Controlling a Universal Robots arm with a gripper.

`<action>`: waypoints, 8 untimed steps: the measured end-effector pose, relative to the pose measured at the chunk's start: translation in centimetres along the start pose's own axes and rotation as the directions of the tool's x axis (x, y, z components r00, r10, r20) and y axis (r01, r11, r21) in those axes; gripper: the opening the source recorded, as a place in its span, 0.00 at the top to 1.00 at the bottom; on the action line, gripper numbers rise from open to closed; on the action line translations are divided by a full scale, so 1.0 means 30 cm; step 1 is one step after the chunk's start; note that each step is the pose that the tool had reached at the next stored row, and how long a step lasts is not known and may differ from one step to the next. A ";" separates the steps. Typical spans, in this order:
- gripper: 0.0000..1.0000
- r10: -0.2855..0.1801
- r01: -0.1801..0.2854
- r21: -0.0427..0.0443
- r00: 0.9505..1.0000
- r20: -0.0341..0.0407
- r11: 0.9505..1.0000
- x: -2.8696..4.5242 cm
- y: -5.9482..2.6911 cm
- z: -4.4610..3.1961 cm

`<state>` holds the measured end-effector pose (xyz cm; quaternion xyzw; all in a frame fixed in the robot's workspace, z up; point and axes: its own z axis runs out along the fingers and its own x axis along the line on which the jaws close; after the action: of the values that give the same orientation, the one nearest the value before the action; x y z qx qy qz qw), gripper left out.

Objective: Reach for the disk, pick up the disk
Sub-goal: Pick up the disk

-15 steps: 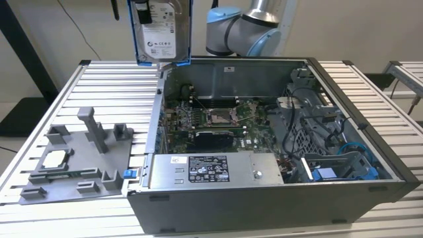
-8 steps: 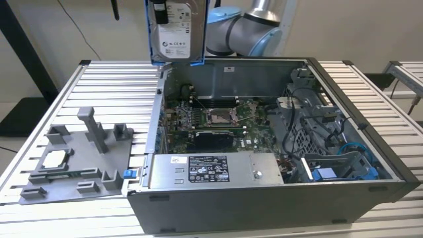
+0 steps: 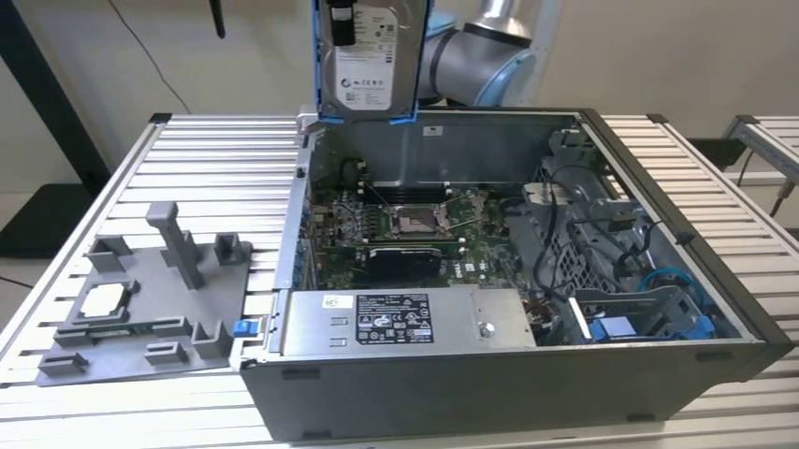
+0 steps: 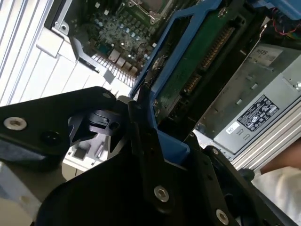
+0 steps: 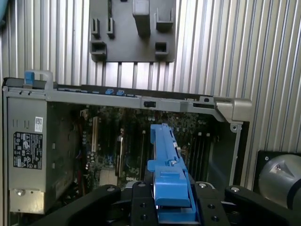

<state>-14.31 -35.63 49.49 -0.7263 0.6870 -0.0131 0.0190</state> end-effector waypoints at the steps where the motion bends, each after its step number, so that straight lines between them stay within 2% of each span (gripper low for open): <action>1: 1.00 0.000 0.000 -0.001 1.000 0.000 1.000 0.001 -0.014 0.001; 8: 1.00 0.000 0.000 -0.007 1.000 0.000 1.000 0.007 -0.120 0.005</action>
<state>-10.70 -35.63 49.49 -0.7264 0.6870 -0.0105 0.0166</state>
